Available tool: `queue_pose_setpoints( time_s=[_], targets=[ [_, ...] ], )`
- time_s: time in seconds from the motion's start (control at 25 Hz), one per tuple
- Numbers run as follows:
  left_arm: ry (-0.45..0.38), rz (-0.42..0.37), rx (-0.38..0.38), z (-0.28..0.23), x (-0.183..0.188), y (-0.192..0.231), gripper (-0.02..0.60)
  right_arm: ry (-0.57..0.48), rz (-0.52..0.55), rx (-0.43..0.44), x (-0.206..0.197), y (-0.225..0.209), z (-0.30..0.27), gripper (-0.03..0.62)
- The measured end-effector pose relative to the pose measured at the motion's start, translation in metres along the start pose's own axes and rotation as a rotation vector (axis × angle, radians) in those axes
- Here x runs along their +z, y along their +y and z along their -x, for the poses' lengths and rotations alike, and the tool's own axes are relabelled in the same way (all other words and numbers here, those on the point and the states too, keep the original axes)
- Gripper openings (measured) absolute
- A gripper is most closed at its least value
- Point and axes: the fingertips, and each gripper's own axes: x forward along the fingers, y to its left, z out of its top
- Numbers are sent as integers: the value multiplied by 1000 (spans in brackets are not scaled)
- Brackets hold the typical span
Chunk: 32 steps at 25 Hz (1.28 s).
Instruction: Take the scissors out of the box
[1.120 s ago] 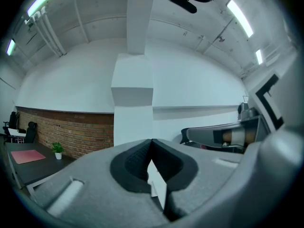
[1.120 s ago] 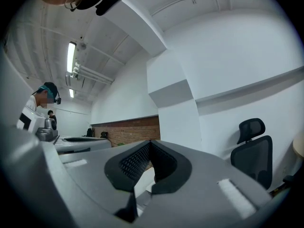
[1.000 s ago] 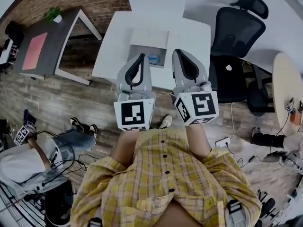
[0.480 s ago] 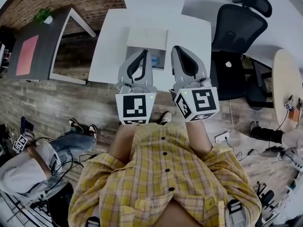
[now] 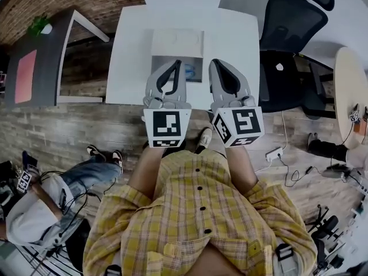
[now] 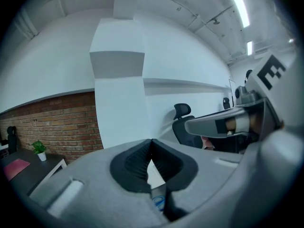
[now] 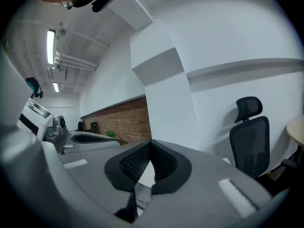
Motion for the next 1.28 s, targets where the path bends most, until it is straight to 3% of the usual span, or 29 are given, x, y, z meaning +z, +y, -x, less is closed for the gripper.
queue_pose_setpoints(
  time_s=[0.36,0.68,1.12,1.28],
  targets=[
    [110,9,-75,-32,-45,3,5,89,-27,-30,-41,-9,-24,5],
    [251,-3,-193,-60,-108,1,66,164,-71,-41,-78,-8,-43,5],
    [408,-123,-311,-101,-175,-12,102,225,-118,-72,-111,-33,-61,5],
    [483,-216,-372,-113,-202,-21,107,239,-127,-76,-118,-39,-68,5]
  ],
)
